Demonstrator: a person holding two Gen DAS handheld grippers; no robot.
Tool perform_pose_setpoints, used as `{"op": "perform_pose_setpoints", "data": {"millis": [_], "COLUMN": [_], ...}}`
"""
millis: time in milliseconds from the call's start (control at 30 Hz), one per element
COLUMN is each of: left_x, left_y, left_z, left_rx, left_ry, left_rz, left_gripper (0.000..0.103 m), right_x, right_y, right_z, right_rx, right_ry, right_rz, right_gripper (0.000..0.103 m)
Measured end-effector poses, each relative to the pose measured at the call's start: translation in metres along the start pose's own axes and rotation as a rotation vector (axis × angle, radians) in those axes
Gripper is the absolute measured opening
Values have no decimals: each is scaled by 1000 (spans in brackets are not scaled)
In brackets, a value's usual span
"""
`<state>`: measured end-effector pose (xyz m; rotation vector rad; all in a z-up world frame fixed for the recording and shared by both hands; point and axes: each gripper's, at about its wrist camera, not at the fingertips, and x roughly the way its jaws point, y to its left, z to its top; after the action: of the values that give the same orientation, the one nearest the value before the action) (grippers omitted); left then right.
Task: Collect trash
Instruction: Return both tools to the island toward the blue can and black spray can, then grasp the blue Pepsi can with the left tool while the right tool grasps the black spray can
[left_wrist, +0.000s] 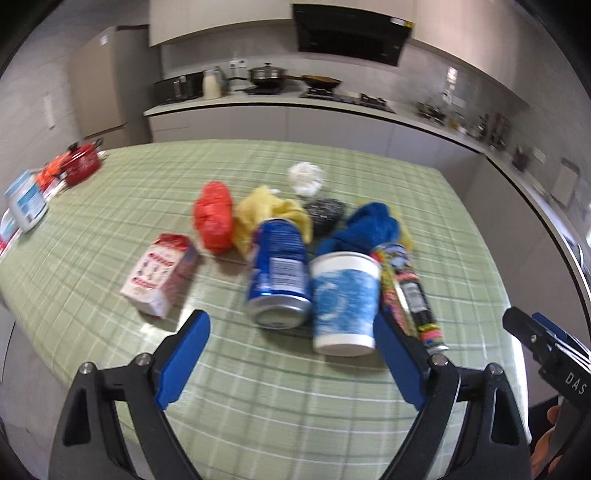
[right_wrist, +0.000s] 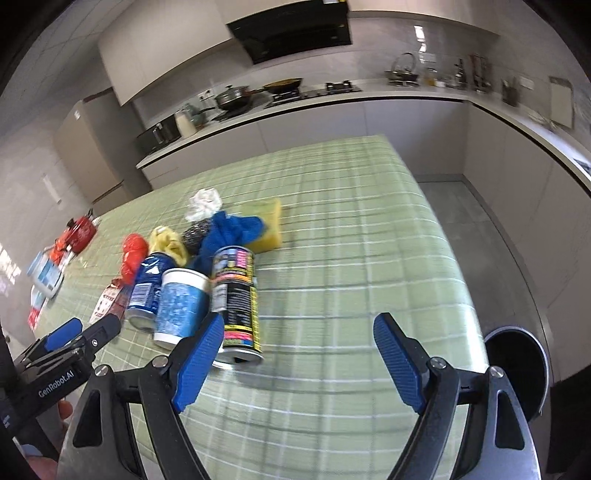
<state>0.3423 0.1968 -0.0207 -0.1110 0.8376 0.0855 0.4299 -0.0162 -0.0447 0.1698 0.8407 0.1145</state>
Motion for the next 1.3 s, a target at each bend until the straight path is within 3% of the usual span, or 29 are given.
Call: {"op": "perform_pose_setpoints", "data": {"millis": [367,633,1300], "left_x": [12,40,99], "left_y": [15,24,30], "left_z": [5,25,36], "left_rx": [-10,45,152], "left_ry": [14,23,113], "left_rz": [44,-17,-96], "left_gripper": [91,91,91], "right_x": [22,35,95], "right_y": [19,34,59], "right_z": [9,18,11], "right_rx": [-33,-4,48], "right_ry": [12,-13,75], "right_rz": [52,5,-66], "right_gripper": [85,85,85]}}
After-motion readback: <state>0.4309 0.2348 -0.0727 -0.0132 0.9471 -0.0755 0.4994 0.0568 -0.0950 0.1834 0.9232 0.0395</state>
